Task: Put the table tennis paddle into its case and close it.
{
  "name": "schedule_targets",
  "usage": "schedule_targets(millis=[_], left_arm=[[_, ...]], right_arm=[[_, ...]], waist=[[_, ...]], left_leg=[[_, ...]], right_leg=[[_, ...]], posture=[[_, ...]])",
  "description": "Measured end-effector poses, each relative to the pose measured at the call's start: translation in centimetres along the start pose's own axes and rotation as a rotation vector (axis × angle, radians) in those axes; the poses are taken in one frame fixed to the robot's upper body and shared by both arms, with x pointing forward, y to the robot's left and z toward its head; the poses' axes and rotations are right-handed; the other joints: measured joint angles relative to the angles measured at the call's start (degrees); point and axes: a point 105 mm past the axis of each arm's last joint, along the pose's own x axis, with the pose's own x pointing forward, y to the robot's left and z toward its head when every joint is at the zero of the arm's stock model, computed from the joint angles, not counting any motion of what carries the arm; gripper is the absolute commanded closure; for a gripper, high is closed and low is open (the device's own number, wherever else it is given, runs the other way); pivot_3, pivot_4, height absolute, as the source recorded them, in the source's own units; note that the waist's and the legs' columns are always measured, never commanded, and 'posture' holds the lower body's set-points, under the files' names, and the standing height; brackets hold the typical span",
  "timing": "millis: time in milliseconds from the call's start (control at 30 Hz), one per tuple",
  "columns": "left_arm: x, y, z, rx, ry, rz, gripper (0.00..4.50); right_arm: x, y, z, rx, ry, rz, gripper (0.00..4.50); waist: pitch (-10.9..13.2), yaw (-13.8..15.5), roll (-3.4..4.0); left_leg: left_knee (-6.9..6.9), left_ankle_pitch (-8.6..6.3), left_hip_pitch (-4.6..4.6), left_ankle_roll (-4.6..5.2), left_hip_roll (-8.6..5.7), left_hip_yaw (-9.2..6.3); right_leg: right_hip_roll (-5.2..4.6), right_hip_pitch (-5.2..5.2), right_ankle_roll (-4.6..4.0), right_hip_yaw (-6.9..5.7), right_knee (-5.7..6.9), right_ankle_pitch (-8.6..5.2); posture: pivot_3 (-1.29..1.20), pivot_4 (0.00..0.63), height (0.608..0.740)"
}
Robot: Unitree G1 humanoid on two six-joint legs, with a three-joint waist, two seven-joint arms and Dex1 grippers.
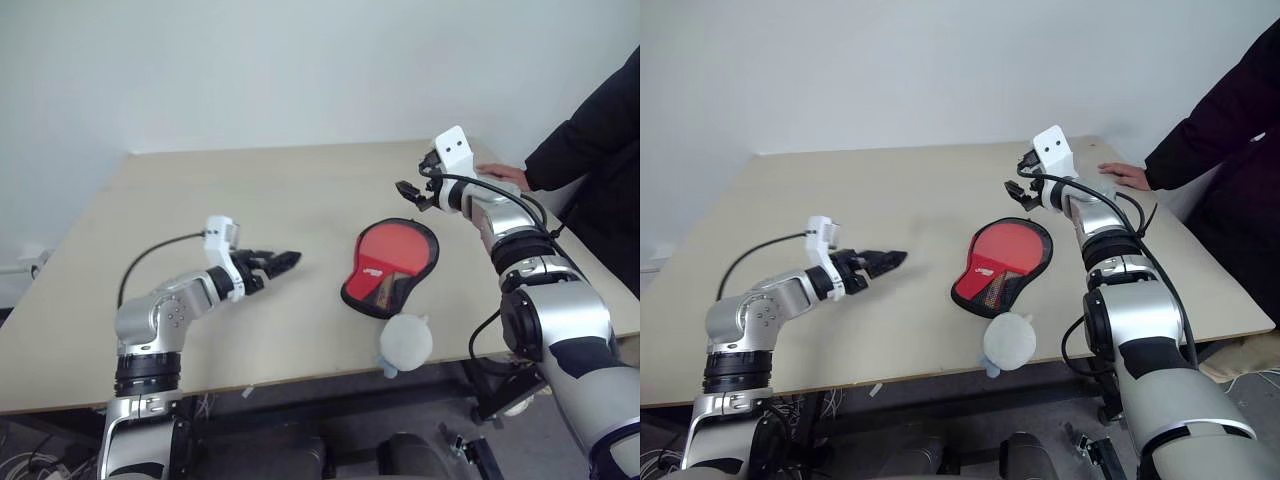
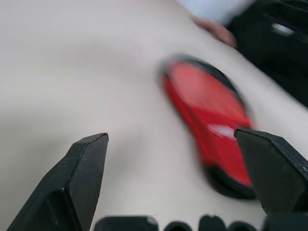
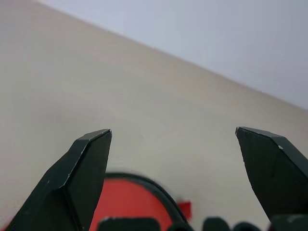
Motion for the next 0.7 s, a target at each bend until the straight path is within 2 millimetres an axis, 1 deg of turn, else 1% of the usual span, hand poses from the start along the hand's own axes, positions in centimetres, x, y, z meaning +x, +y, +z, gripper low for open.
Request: schedule_targets(millis=[100,133,200,300,367,400,467,633,700], left_arm=[[-0.7,1.5,0.2,0.048,-0.052,0.104,0.00],[-0.9,1.8,0.0,0.062,-0.062,0.136,0.00],[-1.2,2.2,-0.5,0.084,-0.080,0.185,0.00],[-1.5,2.0,-0.7,0.115,-0.109,0.207,0.00],[-1.7,1.6,-0.7,0.158,-0.131,0.212,0.00],[-1.9,1.6,-0.6,0.170,-0.140,0.216,0.00],[-2.4,1.6,-0.7,0.190,-0.154,0.229,0.00],[-3.8,1.6,-1.5,0.229,-0.159,0.233,0.00],[-5.0,1.7,-2.2,0.262,-0.137,0.222,0.00]], right_arm=[[0.0,0.9,-1.6,0.051,0.004,-0.002,0.02],[-0.1,1.4,-2.2,0.067,0.005,0.012,0.02],[-0.1,3.2,-2.8,0.074,-0.017,0.063,0.02],[-0.5,5.7,-2.8,0.107,-0.060,0.132,0.02],[-1.0,7.7,-2.7,0.128,-0.085,0.189,0.02],[-1.3,8.4,-2.8,0.137,-0.095,0.206,0.02],[-2.1,9.3,-3.0,0.157,-0.101,0.228,0.02],[-3.9,10.9,-3.4,0.176,-0.105,0.264,0.02],[-4.8,11.7,-3.8,0.179,-0.101,0.297,0.02]], waist=[[0.00,0.01,0.00],[0.00,-0.01,0.00],[0.00,-0.01,0.00],[-0.01,-0.01,0.00],[-0.01,0.03,0.00],[-0.01,0.03,0.01],[-0.01,0.09,0.01],[-0.01,0.08,0.00],[-0.01,0.06,0.00]], left_leg=[[-0.11,0.00,-0.01,0.00,-0.06,0.03],[-0.16,0.00,-0.02,0.00,-0.07,0.05],[-0.17,0.00,-0.04,0.00,-0.05,0.05],[-0.19,0.00,-0.18,0.00,0.00,0.04],[-0.20,0.00,-0.21,0.00,0.00,0.04],[-0.19,0.00,-0.20,0.00,0.00,0.04],[-0.17,-0.01,-0.18,0.01,-0.01,0.05],[-0.14,-0.01,-0.17,0.02,0.00,0.07],[-0.17,-0.01,-0.17,0.01,0.04,0.07]], right_leg=[[0.00,-0.02,0.01,0.01,-0.05,0.00],[0.00,-0.05,0.01,0.01,-0.08,0.00],[-0.03,-0.10,0.02,0.03,-0.05,0.01],[-0.02,-0.27,0.01,0.06,0.00,0.02],[-0.02,-0.32,0.00,0.06,0.03,0.02],[-0.02,-0.32,0.00,0.05,0.03,0.02],[-0.03,-0.33,0.00,0.02,0.02,0.02],[-0.02,-0.40,-0.03,-0.01,0.01,0.04],[-0.01,-0.44,-0.04,-0.01,0.01,0.04]], posture=[[0.00,0.000,0.721],[0.00,0.000,0.721],[0.00,0.000,0.721],[0.00,0.000,0.721],[0.00,0.000,0.721],[0.00,0.000,0.721],[0.00,0.000,0.721],[0.00,0.000,0.721],[0.00,0.000,0.721]])
